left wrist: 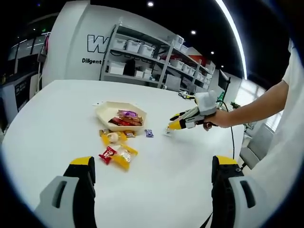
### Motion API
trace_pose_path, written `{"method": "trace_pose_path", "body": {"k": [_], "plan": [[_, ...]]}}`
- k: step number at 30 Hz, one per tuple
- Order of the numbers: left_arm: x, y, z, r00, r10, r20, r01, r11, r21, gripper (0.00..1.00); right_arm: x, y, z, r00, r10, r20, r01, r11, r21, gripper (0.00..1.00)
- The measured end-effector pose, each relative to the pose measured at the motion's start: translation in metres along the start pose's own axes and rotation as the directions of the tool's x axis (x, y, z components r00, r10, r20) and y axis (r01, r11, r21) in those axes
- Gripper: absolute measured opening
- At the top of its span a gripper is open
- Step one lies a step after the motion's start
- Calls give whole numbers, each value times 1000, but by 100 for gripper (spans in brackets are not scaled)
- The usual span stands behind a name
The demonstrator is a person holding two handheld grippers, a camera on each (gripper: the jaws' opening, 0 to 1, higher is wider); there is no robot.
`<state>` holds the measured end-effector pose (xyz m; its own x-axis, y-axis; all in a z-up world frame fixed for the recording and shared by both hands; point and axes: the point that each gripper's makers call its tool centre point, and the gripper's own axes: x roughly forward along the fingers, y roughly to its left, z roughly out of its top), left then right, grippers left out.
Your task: Place the target food into the container with the food tongs after gripping and lifting it, then release it inside without dropping or visibly crushing the food.
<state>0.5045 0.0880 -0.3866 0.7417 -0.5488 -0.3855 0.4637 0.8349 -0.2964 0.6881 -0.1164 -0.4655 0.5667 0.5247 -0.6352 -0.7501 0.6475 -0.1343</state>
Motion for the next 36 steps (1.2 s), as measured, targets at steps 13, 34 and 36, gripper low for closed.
{"method": "trace_pose_path", "body": {"k": [13, 34, 36], "plan": [[4, -3, 2, 1000, -9, -2, 9, 1000, -1, 99, 2, 7, -13, 999, 26, -40, -21, 994, 110, 22], [9, -9, 1, 1000, -25, -7, 25, 1000, 2, 99, -20, 14, 8, 993, 73, 96, -95, 965, 246, 19], [9, -11, 2, 1000, -28, -4, 28, 1000, 6, 99, -29, 20, 22, 984, 86, 154, -124, 957, 262, 20]]}}
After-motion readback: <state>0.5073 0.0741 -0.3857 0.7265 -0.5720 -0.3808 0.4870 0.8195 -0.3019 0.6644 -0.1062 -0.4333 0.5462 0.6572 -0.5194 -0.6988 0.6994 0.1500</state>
